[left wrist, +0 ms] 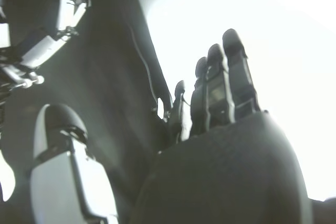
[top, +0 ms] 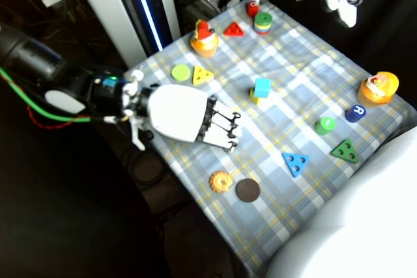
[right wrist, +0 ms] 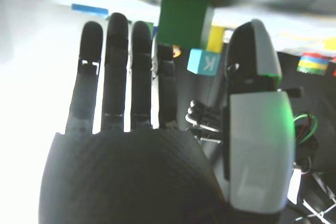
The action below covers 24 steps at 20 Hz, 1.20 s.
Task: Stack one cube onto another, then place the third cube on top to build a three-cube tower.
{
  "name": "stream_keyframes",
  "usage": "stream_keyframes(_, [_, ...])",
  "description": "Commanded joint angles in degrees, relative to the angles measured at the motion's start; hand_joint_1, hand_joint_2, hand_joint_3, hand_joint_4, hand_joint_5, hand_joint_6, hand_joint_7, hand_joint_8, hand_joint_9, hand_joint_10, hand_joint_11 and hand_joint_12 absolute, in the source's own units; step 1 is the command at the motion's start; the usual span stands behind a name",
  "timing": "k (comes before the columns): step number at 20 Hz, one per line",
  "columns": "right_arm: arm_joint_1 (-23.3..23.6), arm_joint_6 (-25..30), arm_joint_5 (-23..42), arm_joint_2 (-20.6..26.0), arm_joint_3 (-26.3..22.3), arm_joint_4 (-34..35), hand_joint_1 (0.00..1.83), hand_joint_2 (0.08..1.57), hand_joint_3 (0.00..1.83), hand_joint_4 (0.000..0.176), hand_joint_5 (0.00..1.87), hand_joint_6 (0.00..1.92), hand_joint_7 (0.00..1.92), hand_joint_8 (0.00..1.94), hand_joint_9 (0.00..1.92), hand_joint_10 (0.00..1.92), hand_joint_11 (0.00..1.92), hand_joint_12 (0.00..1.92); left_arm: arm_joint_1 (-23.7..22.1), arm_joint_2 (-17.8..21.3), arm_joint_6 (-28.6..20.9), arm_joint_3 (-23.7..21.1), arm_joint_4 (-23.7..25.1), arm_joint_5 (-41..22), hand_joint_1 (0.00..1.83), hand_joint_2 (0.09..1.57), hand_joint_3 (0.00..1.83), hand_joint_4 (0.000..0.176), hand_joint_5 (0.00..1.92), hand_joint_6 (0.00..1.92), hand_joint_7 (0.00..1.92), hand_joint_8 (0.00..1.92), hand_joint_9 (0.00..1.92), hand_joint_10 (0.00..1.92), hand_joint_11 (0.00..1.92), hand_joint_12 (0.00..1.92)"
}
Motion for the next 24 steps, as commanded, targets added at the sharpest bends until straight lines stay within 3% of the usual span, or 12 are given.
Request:
stream_keyframes(1, [0.9, -0.3, 5.5, 0.0, 0.2, 1.1, 0.91, 1.02, 0.00, 0.000, 0.71, 0.01, 0.76, 0.01, 0.78, 0.02, 0.29, 1.11, -0.4, 0.2, -0.5, 0.0, 1.8, -6.7, 0.63, 0.86, 0.00, 0.176, 0.12, 0.00, 0.15, 0.00, 0.16, 0.00, 0.00, 0.48])
stream_keyframes(9, [1.4, -1.5, 4.0, -0.3, 0.8, 1.2, 0.98, 1.01, 0.00, 0.000, 0.84, 0.02, 0.84, 0.02, 0.85, 0.04, 0.32, 1.15, -0.3, -0.1, -0.5, 0.0, 1.8, -6.7, 0.64, 0.86, 0.00, 0.176, 0.13, 0.00, 0.17, 0.01, 0.18, 0.01, 0.01, 0.48])
stream_keyframes(13, [1.5, -1.9, 3.7, -0.5, 0.9, 1.8, 1.00, 1.01, 0.00, 0.000, 0.92, 0.02, 0.89, 0.04, 0.90, 0.09, 0.35, 1.23, -0.2, -0.2, -0.5, 0.0, 1.7, -6.6, 0.63, 0.87, 0.00, 0.174, 0.12, 0.00, 0.18, 0.00, 0.19, 0.00, 0.00, 0.58])
stream_keyframes(14, [1.5, -2.0, 3.7, -0.6, 1.0, 1.9, 1.01, 1.01, 0.00, 0.000, 0.95, 0.01, 0.90, 0.04, 0.85, 0.24, 0.34, 1.27, -0.1, -0.3, -0.5, 0.0, 1.6, -6.6, 0.62, 0.87, 0.00, 0.176, 0.12, 0.00, 0.18, 0.00, 0.19, 0.00, 0.00, 0.59])
stream_keyframes(15, [1.5, -2.0, 3.7, -0.6, 1.0, 1.9, 1.08, 1.06, 0.00, 0.000, 1.04, 0.68, 0.95, 0.08, 0.75, 0.62, 0.39, 1.31, 0.0, -0.3, -0.5, 0.0, 1.4, -6.6, 0.62, 0.87, 0.00, 0.176, 0.11, 0.00, 0.18, 0.00, 0.19, 0.00, 0.00, 0.58])
stream_keyframes(16, [1.5, -2.0, 3.6, -0.7, 1.0, 1.9, 1.08, 1.06, 0.00, 0.000, 1.04, 0.68, 0.95, 0.08, 0.75, 0.62, 0.39, 1.31, 0.0, -0.3, -0.5, 0.0, 1.4, -6.6, 0.62, 0.87, 0.00, 0.176, 0.11, 0.00, 0.18, 0.00, 0.19, 0.00, 0.00, 0.58])
stream_keyframes(17, [1.5, -2.0, 3.5, -0.8, 1.0, 1.9, 1.09, 1.09, 0.00, 0.000, 1.02, 0.88, 0.96, 0.09, 0.74, 0.69, 0.43, 1.30, 0.0, -0.3, -0.5, 0.0, 1.4, -6.6, 0.61, 0.87, 0.00, 0.176, 0.11, 0.00, 0.19, 0.00, 0.20, 0.00, 0.00, 0.60])
stream_keyframes(18, [1.5, -2.2, 3.4, -0.9, 1.1, 1.9, 1.16, 1.08, 0.00, 0.000, 1.03, 0.89, 0.99, 0.17, 0.70, 0.98, 0.48, 1.42, 0.1, -0.3, -0.5, 0.0, 1.3, -6.5, 0.64, 0.87, 0.00, 0.176, 0.12, 0.00, 0.19, 0.00, 0.21, 0.00, 0.00, 0.62])
stream_keyframes(19, [1.5, -2.2, 3.4, -1.0, 1.1, 1.9, 1.17, 1.08, 0.00, 0.000, 1.05, 0.88, 0.93, 0.37, 0.69, 1.09, 0.51, 1.46, 0.2, -0.4, -0.5, 0.0, 1.2, -6.5, 0.64, 0.87, 0.00, 0.174, 0.11, 0.00, 0.20, 0.00, 0.21, 0.00, 0.00, 0.62])
stream_keyframes(20, [1.5, -2.2, 3.4, -1.0, 1.1, 1.9, 1.17, 1.08, 0.00, 0.000, 1.05, 0.88, 0.93, 0.37, 0.69, 1.09, 0.51, 1.46, 0.2, -0.4, -0.5, 0.0, 1.1, -6.5, 0.64, 0.87, 0.00, 0.174, 0.11, 0.00, 0.20, 0.00, 0.21, 0.00, 0.00, 0.62])
stream_keyframes(21, [1.7, -2.2, 3.4, -1.0, 1.1, 1.9, 1.24, 1.12, 0.00, 0.000, 1.09, 0.88, 0.82, 1.15, 0.70, 1.19, 0.55, 1.53, 0.2, -0.4, -0.5, 0.0, 1.1, -6.5, 0.65, 0.87, 0.00, 0.176, 0.11, 0.00, 0.20, 0.00, 0.22, 0.00, 0.00, 0.64])
stream_keyframes(24, [2.5, -1.0, 3.4, -1.0, 0.9, -0.2, 1.24, 1.13, 0.00, 0.000, 1.07, 0.96, 0.82, 1.14, 0.69, 1.10, 0.48, 1.49, 0.3, -0.4, -0.5, 0.0, 0.9, -6.1, 0.69, 0.87, 0.00, 0.176, 0.09, 0.00, 0.19, 0.00, 0.21, 0.00, 0.00, 0.59])
